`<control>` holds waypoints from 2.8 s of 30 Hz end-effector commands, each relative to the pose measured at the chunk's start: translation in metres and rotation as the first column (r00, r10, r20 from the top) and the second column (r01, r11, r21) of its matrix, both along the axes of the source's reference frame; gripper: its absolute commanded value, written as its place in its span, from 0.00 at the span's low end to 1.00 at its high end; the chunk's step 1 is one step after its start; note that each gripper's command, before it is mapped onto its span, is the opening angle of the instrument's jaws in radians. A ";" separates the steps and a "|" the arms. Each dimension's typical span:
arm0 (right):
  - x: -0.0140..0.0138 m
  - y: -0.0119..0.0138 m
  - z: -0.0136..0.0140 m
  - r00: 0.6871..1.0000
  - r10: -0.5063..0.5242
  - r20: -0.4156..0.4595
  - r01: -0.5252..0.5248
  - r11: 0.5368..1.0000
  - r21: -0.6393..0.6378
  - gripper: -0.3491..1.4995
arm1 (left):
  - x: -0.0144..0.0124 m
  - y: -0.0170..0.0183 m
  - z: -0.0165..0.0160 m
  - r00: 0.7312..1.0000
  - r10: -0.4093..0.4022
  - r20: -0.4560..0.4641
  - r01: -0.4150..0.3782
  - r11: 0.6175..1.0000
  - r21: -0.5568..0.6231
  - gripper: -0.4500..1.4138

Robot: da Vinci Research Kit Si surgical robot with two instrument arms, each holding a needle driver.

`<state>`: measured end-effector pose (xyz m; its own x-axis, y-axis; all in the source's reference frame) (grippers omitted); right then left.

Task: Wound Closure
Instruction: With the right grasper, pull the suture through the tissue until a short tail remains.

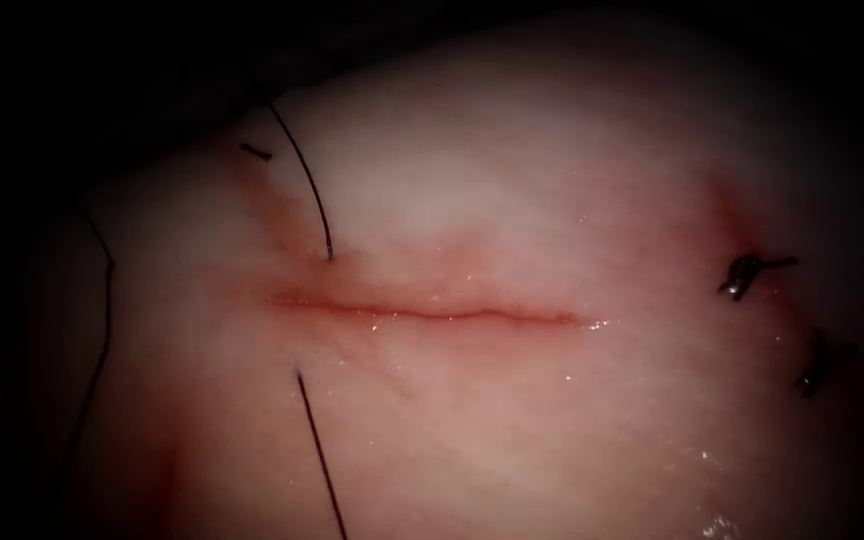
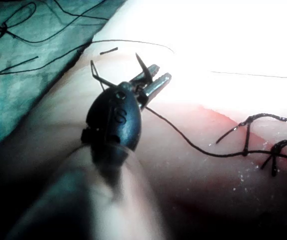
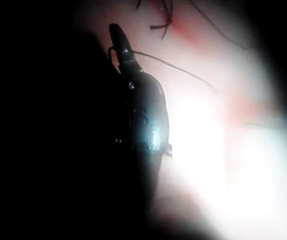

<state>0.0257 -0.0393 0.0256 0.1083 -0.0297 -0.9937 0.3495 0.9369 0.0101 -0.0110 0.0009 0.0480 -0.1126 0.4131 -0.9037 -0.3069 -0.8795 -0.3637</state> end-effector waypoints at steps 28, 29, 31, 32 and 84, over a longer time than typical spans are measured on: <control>0.0093 0.0140 0.0150 0.985 0.174 0.023 -0.170 0.978 -0.119 0.83 | -0.0002 0.0008 0.0002 1.000 0.002 0.002 -0.002 1.000 -0.004 0.00; 0.0092 0.0141 0.0150 0.985 0.173 0.023 -0.169 0.978 -0.119 0.71 | -0.0002 0.0008 0.0002 1.000 0.002 0.003 -0.002 1.000 -0.004 0.00; 0.0088 0.0140 0.0151 0.985 0.167 0.054 -0.164 0.985 -0.061 0.23 | -0.0002 0.0008 0.0002 1.000 0.002 0.003 -0.002 1.000 -0.004 0.00; 0.0085 0.0139 0.0150 0.988 0.125 0.090 -0.120 0.991 -0.058 0.00 | -0.0002 0.0008 0.0002 1.000 0.002 0.003 -0.002 1.000 -0.004 0.00; 0.0063 0.0132 0.0122 0.996 0.082 -0.018 -0.083 0.995 -0.055 0.85 | -0.0002 0.0007 0.0002 1.000 0.007 0.003 -0.007 1.000 0.002 0.00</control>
